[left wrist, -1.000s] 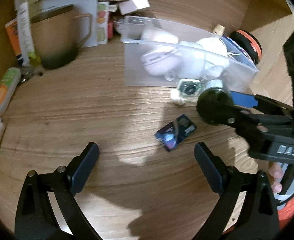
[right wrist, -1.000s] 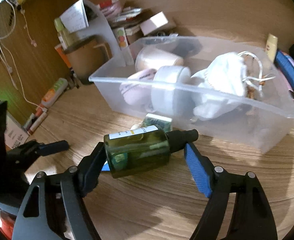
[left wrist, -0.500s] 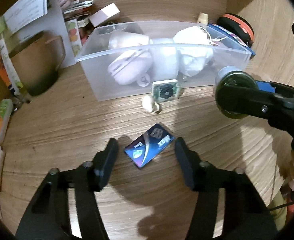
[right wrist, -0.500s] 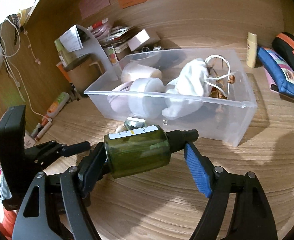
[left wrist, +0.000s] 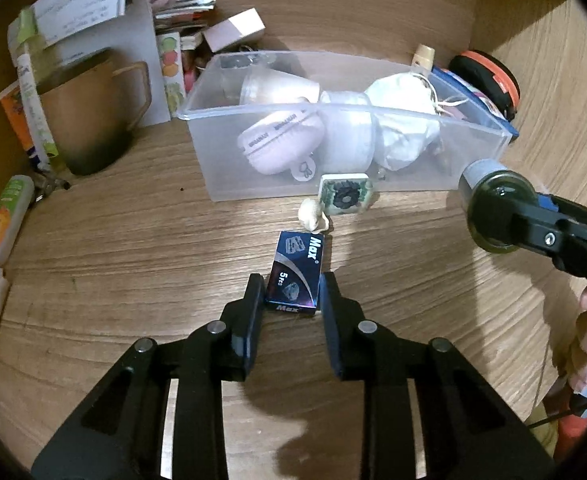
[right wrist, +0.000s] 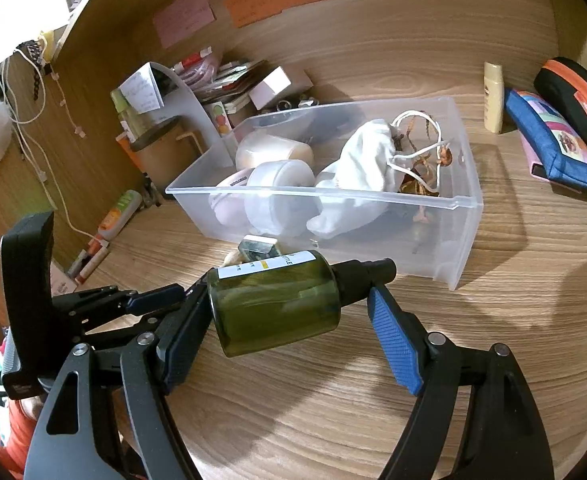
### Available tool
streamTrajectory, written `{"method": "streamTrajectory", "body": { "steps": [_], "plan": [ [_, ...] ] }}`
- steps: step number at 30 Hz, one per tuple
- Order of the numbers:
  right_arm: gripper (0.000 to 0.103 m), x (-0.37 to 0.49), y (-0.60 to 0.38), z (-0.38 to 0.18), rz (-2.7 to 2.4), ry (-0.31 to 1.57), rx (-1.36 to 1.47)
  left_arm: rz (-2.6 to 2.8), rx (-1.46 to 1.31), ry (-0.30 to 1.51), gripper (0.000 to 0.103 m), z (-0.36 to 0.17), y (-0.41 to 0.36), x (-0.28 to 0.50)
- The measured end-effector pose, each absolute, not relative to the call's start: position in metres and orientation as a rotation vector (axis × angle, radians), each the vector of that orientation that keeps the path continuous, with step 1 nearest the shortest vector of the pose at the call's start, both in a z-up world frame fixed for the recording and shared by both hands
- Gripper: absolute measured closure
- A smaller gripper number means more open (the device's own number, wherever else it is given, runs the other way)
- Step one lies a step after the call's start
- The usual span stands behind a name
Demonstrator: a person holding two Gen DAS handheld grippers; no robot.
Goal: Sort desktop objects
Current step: 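Carry the Max box and green bottle over the clear plastic box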
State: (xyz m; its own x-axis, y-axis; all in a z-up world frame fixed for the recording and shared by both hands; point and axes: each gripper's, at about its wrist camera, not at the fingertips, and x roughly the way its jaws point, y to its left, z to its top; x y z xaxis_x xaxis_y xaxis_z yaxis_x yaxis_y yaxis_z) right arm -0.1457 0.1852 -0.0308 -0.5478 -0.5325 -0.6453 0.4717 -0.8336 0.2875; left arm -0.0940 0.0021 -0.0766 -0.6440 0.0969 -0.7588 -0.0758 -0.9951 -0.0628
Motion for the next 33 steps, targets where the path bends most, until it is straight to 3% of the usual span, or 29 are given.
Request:
{"method": "streamTrajectory", "body": {
  "steps": [33],
  "plan": [
    [0.027,-0.143,0.192,0.023,-2.458,-0.050,0.864,2.882,-0.933,-0.044,0.076,0.009,-0.005,-0.086]
  ]
}}
